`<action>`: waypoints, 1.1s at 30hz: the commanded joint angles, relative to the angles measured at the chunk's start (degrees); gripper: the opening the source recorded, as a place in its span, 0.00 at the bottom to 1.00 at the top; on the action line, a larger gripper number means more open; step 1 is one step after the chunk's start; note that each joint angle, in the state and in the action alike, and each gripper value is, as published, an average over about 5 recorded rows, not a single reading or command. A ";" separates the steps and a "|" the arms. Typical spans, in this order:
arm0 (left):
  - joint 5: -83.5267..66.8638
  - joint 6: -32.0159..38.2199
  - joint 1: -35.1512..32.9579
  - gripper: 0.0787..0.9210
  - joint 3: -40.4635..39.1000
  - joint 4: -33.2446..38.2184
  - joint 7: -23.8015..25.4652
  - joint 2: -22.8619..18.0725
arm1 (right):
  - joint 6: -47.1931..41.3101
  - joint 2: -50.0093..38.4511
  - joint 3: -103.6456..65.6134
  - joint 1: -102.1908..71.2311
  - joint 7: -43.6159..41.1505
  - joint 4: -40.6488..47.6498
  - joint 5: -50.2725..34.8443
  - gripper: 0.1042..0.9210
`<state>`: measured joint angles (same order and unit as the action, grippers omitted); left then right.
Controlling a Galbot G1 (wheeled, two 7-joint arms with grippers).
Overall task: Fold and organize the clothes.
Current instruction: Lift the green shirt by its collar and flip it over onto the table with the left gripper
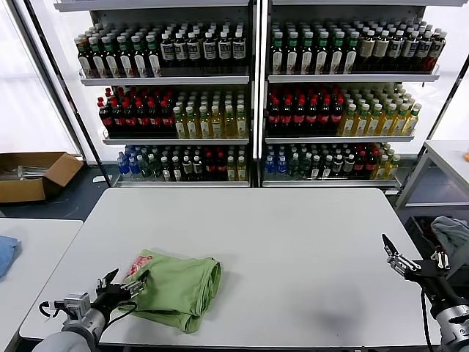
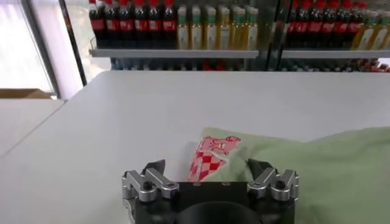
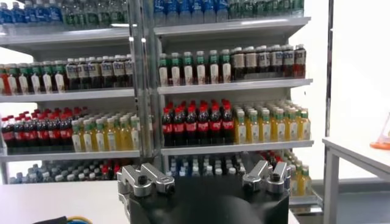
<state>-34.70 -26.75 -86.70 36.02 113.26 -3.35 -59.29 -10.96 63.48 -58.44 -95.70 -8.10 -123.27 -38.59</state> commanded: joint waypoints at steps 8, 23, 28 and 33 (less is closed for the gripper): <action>-3.10 0.12 1.01 0.64 -3.65 -2.48 0.19 -0.73 | -0.26 0.19 -1.33 -0.74 0.08 -0.26 -0.74 0.88; -13.92 2.04 -2.11 0.13 10.11 -1.96 -0.89 -1.87 | -1.16 0.13 -1.17 0.17 0.25 0.08 -1.48 0.88; -23.03 1.09 -2.98 0.07 21.76 -3.29 -2.42 -0.73 | -1.54 -0.02 0.18 0.90 0.47 0.29 -0.95 0.88; -29.49 -0.69 -2.44 0.07 31.56 -5.06 -3.75 3.57 | -1.99 -0.25 1.49 2.14 0.82 0.19 -0.79 0.88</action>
<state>-51.13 -26.15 -88.64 49.53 109.70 -5.46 -59.42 -12.64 63.34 -58.25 -94.53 -7.41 -123.17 -39.39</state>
